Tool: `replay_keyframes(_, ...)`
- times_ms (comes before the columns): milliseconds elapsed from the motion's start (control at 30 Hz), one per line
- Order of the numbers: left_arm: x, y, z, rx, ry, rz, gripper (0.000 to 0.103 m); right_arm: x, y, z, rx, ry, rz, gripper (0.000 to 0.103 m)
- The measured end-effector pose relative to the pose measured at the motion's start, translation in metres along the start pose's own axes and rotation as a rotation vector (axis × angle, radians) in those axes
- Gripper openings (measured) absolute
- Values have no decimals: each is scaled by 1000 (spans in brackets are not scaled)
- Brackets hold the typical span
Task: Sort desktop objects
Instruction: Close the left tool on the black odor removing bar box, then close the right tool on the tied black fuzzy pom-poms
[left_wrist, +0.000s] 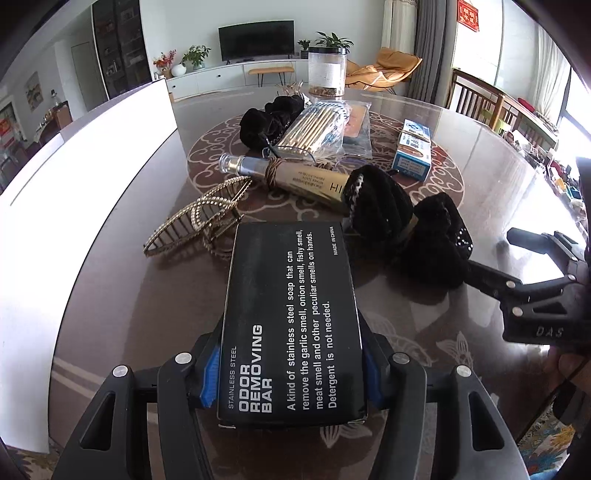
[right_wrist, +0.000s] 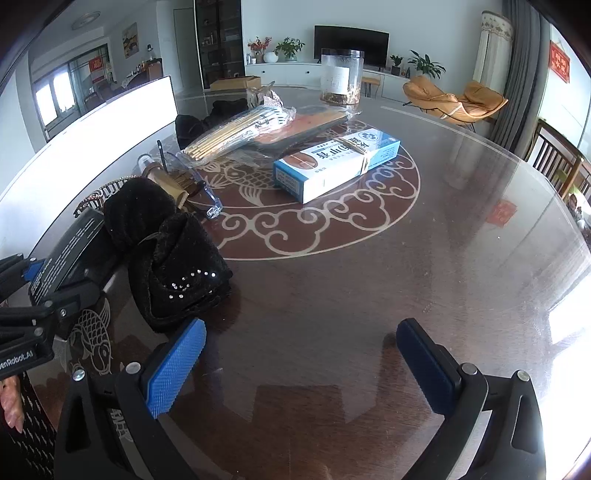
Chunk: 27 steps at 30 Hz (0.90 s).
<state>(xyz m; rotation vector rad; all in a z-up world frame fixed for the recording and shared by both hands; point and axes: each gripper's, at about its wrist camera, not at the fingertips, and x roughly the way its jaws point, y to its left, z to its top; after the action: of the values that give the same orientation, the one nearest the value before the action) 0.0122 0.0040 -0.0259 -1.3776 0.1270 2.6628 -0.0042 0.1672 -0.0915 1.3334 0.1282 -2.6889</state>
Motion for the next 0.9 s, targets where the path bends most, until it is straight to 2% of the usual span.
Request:
replay_keyframes(200, -12, 11, -15, -14, 4, 0, 59, 1, 0, 0, -2, 4, -3, 103)
replay_keyframes(700, -12, 11, -14, 2, -3, -1, 60, 3, 0, 2, 8, 14, -6, 103)
replay_keyframes(767, -12, 12, -15, -1, -2, -3, 60, 5, 0, 5, -10, 28, 11, 103)
replay_keyframes(833, -13, 15, -16, -10, -2, 1, 60, 9, 1, 16, -50, 87, 61, 101)
replay_keyframes(900, -14, 20, -17, -23, -1, 4, 60, 0, 6, 27, -102, 51, 131, 97)
